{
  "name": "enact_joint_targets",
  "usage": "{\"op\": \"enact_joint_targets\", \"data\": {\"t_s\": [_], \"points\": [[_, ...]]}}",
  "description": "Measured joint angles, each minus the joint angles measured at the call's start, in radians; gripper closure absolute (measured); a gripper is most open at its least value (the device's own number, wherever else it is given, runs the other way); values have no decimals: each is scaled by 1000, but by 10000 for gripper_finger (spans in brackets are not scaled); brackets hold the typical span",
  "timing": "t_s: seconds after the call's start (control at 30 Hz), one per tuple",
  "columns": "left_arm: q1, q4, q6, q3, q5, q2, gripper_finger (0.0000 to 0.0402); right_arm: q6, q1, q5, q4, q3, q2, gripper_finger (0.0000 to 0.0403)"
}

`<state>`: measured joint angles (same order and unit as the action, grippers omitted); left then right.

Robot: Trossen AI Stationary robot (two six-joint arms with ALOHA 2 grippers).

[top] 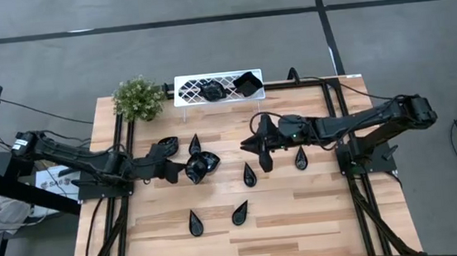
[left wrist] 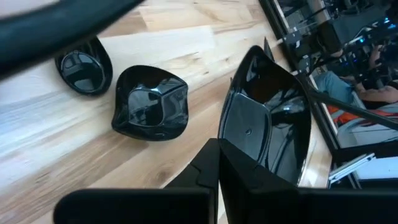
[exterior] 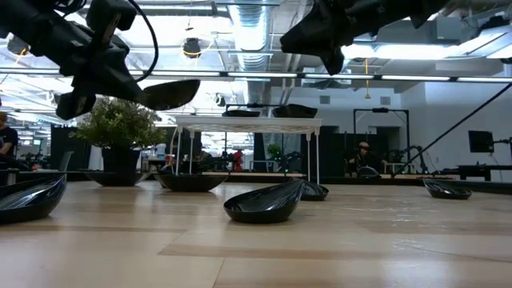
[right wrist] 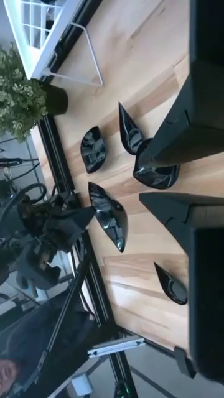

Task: Pick & Place Mini shaped plates
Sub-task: Stack the bottom leaf shaped plate on the top of the leaf shaped plates on the shelf

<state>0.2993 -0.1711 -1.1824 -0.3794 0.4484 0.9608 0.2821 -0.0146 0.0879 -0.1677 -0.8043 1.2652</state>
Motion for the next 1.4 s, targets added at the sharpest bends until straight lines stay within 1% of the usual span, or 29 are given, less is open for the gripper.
{"op": "enact_joint_targets", "data": {"t_s": [0.13, 0.27, 0.37, 0.43, 0.53, 0.67, 0.9, 1.03, 1.2, 1.23, 1.4], "points": [[0, 3, 0, 0, 0, 13, 397, 30, -13, 49, 2, 0, 0, 293], [0, 14, 0, 0, 0, 26, 397, 38, -14, 62, 22, -15, 0, 253], [0, 18, 0, 0, 0, 30, 398, 56, -21, 105, 79, -77, 22, 230], [0, 21, 0, 0, 3, 30, 398, 51, -28, 127, 168, -137, 54, 221], [0, 23, 0, 0, 10, 30, 398, 33, -40, 134, 295, -278, 153, 219], [0, 25, 3, 0, 14, 30, 398, 26, -46, 133, 461, -464, 308, 227], [0, 30, 26, 0, 15, 30, 398, 25, -41, 124, 519, -746, 523, 252], [0, 30, 34, 0, 16, 30, 398, 2, -42, 122, 593, -884, 616, 261], [0, 30, 45, 0, 16, 30, 398, -4, -42, 123, 716, -993, 722, 256], [0, 31, 46, 0, 16, 30, 398, -4, -42, 122, 718, -1011, 740, 254], [0, 35, 53, 0, 15, 30, 398, -4, -42, 120, 747, -1037, 771, 234]]}}
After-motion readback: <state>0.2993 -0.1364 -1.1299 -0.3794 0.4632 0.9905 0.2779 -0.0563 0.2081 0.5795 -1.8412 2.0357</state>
